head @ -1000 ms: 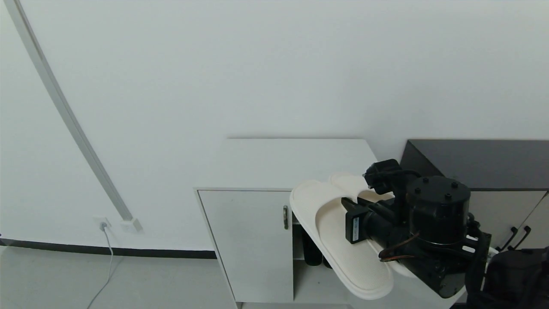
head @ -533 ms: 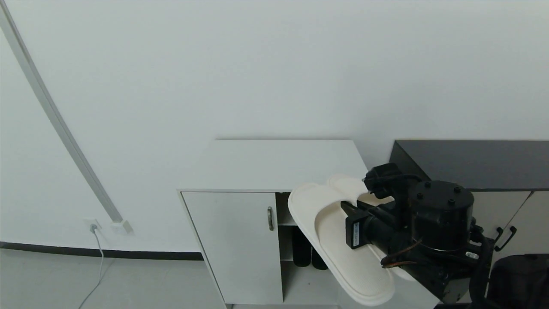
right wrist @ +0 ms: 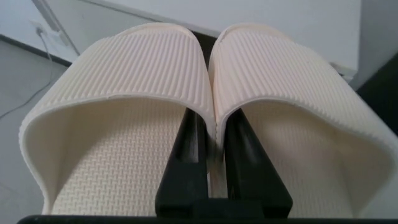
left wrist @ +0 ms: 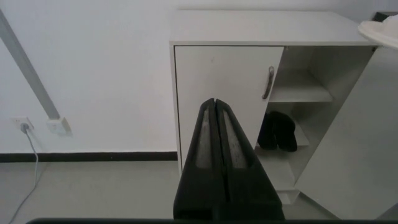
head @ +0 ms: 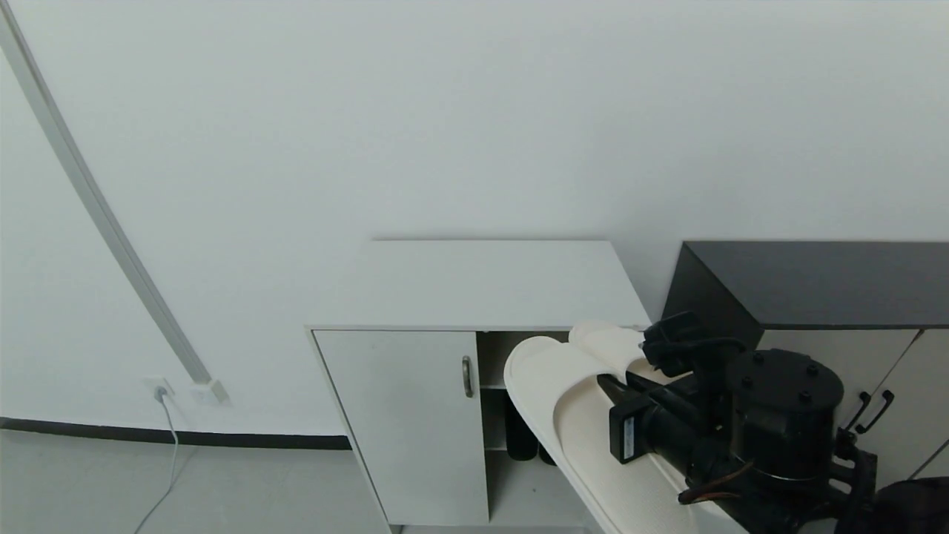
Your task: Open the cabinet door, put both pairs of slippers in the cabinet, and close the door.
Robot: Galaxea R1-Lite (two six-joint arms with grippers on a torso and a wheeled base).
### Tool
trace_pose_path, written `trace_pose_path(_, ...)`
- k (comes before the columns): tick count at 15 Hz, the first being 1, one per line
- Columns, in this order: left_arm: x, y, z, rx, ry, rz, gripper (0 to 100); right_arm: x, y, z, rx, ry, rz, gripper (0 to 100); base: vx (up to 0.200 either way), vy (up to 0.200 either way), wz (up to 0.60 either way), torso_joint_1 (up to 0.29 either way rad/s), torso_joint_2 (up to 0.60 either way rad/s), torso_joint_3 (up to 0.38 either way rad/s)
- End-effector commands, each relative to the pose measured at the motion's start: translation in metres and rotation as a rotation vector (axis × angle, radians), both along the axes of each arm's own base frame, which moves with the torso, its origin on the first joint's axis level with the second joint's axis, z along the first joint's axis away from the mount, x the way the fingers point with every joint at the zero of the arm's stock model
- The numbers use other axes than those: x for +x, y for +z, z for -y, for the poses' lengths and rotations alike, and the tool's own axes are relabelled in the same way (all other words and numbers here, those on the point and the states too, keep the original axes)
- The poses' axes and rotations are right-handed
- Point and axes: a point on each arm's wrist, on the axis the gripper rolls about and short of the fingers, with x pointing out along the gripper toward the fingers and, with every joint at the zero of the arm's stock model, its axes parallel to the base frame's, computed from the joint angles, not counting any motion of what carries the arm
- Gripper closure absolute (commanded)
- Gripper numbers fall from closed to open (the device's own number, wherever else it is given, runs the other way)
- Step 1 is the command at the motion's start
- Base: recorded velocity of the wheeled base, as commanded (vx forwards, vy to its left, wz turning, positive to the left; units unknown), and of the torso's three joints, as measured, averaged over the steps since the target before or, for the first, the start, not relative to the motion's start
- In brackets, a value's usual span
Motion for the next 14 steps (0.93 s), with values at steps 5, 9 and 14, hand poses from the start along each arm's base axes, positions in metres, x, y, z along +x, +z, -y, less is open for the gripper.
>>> trace_pose_path(5, 0.0001, 0.0, 0.0, 0.0, 0.001, -0.001, 100, -0.0039, -0.0094, -0.0062, -0.027, 0.022, -0.022, 100, 0.0, 0.0, 0.0, -0.159, 0.37, 0.199)
trace_pose_path(9, 0.0001, 0.0, 0.0, 0.0, 0.0, -0.001, 100, -0.0045, -0.0086, -0.0062, -0.017, 0.024, -0.012, 100, 0.0, 0.0, 0.0, -0.212, 0.5, 0.283)
trace_pose_path(14, 0.0001, 0.0, 0.0, 0.0, 0.0, -0.001, 100, -0.0046, -0.0106, -0.0061, -0.023, 0.024, -0.016, 100, 0.0, 0.0, 0.0, -0.226, 0.54, 0.318)
